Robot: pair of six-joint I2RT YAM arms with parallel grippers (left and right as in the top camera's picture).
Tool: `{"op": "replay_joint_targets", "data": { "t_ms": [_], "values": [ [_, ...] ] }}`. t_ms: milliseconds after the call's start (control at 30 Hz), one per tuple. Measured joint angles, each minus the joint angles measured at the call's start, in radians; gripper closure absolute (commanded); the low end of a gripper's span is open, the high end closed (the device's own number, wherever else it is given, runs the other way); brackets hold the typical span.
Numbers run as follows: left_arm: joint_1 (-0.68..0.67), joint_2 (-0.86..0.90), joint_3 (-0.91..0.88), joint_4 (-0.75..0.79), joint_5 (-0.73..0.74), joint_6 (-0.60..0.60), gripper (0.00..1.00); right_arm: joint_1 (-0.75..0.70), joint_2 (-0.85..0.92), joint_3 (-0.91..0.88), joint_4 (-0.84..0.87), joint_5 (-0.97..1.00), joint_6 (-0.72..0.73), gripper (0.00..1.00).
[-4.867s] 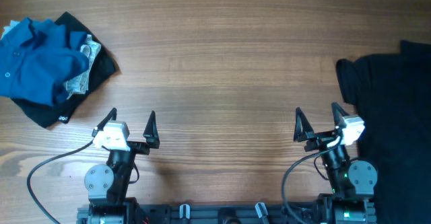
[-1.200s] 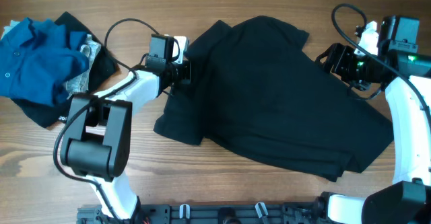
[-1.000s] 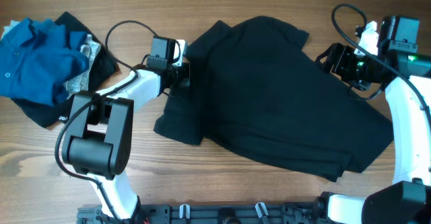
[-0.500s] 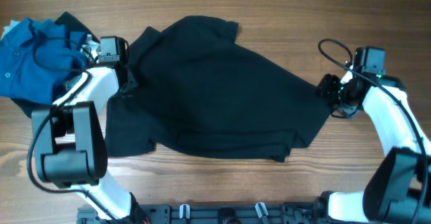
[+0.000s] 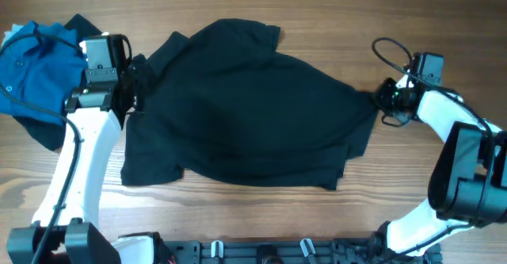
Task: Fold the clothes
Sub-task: 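Drag the black shirt leftward to the table center and spread it flat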
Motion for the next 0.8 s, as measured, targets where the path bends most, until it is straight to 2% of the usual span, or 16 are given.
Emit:
{"op": "replay_joint_targets", "data": {
  "t_ms": [133,233,267,300,333,400,567,700,767,800],
  "values": [
    [0.0,-0.009,0.0,-0.01,0.015,0.0,0.15,-0.011,0.043,0.039,0.165,-0.092,-0.005,0.96],
    [0.0,-0.009,0.0,-0.014,0.019,0.0,0.13,-0.051,0.052,0.161,0.19,-0.115,-0.008,0.96],
    [0.0,-0.009,0.0,-0.013,0.023,0.0,0.12,-0.07,0.052,0.212,0.195,-0.118,-0.009,0.9],
    [0.0,-0.009,0.0,-0.013,0.027,0.0,0.12,-0.096,0.052,0.277,0.202,-0.122,-0.009,0.23],
    [0.0,-0.009,0.0,-0.011,0.035,0.0,0.11,-0.121,0.052,0.337,0.204,-0.124,-0.014,0.12],
    [0.0,-0.009,0.0,-0.006,0.053,0.0,0.1,-0.157,0.052,0.403,0.183,-0.136,-0.028,0.01],
    [0.0,-0.009,0.0,0.006,0.125,0.012,0.1,-0.202,0.044,0.433,-0.024,-0.198,-0.057,0.0],
    [0.0,-0.009,0.0,0.007,0.223,0.086,0.12,-0.201,0.044,0.433,-0.314,-0.222,-0.065,0.0],
    [-0.001,-0.009,0.0,0.006,0.263,0.121,0.12,-0.201,0.043,0.434,-0.448,-0.206,-0.065,0.04],
    [-0.001,-0.009,0.0,0.001,0.282,0.135,0.12,-0.201,0.043,0.431,-0.542,-0.167,-0.065,0.18]
  ]
}}
